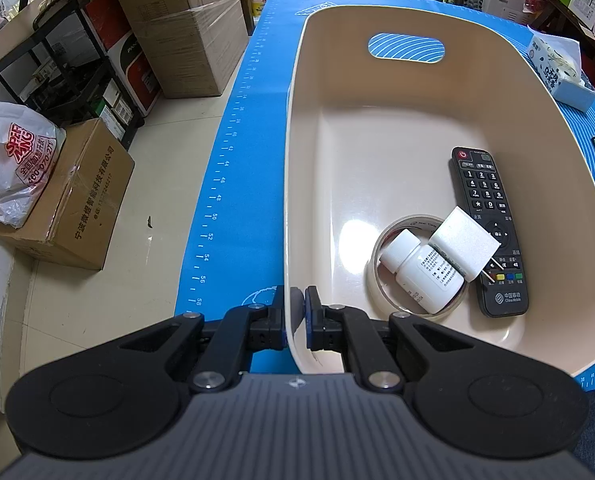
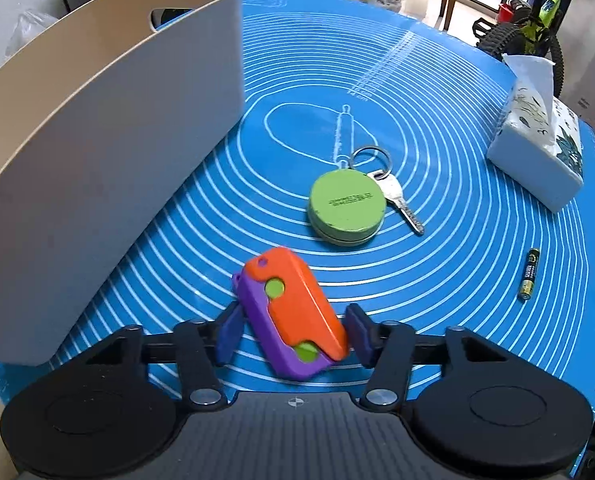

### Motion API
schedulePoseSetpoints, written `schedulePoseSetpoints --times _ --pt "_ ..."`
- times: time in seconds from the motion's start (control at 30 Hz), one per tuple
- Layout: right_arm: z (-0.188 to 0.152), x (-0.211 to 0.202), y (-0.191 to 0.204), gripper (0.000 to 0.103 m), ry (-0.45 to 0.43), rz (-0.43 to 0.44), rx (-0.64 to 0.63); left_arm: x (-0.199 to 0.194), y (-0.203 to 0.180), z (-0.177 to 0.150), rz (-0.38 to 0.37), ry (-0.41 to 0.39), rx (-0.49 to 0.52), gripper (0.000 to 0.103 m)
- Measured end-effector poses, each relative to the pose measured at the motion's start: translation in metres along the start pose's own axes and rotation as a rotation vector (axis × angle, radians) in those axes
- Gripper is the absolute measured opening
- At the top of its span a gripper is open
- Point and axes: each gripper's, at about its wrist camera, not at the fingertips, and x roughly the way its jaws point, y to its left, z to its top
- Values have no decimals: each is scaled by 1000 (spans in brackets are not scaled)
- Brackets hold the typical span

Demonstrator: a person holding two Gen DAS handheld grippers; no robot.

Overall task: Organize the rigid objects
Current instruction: 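Move the right gripper to the orange-purple toy and grasp it, then carry the orange-purple toy into the bin and open the right gripper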

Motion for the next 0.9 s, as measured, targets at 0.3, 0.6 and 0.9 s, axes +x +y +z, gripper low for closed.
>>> schedulePoseSetpoints --times 0.3,0.6,0.9 --pt "-1 -9 4 50 -4 -7 1 0 0 0 1 0 3 10" --pt "2 -18 2 49 -49 -4 19 0 0 0 0 0 3 9" --pt "6 -28 -1 49 -84 3 49 0 0 0 1 0 3 9"
